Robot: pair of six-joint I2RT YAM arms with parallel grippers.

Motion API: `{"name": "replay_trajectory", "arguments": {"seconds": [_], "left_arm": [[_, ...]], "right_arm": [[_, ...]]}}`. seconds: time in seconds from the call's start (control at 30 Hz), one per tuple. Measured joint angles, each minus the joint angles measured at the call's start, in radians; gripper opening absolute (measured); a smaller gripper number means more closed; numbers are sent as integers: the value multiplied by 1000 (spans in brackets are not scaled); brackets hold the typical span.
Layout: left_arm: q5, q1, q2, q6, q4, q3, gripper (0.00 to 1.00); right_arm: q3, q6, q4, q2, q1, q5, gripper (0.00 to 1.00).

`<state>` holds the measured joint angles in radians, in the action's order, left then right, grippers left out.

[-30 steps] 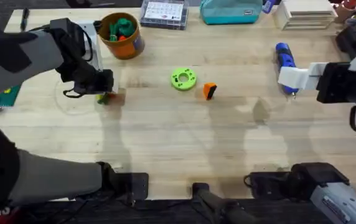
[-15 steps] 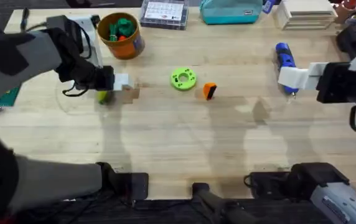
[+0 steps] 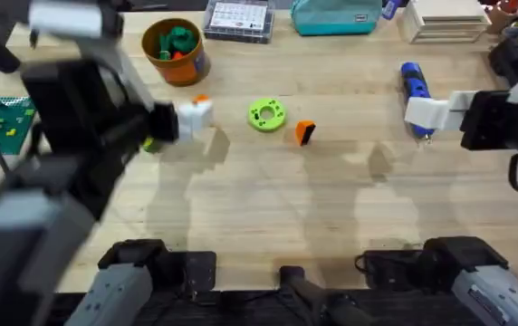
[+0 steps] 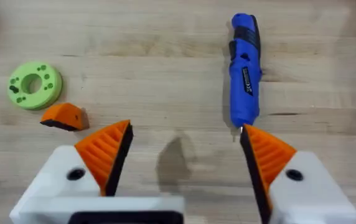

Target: Pick up the gripper from the table and insert it into the empty holder that is missing its gripper. Then pick up a screw, insert it into the mounting hole, and use the screwdriver to tighten it. Finally, clean up the table by picking up the vegetable and placing it into the bucket.

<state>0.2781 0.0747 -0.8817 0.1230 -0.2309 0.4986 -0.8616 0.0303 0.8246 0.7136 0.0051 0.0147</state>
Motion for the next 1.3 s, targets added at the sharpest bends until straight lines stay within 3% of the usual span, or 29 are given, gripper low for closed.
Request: {"name": "replay_trajectory", "arguments": {"seconds": [0.17,0.37,0.63,0.87,1.3], "left_arm": [[40,-1,242,-8,85,-215,999],[72,0,450,-8,93,-349,999],[91,0,652,-23,94,-393,999],[106,0,764,-148,102,-450,999],[306,0,838,-211,122,-463,997]], "right_arm": [[0,0,0,0,0,0,994],[0,0,0,0,0,0,993],[0,0,0,0,0,0,994],[0,0,0,0,0,0,994],[0,0,0,0,0,0,994]]}}
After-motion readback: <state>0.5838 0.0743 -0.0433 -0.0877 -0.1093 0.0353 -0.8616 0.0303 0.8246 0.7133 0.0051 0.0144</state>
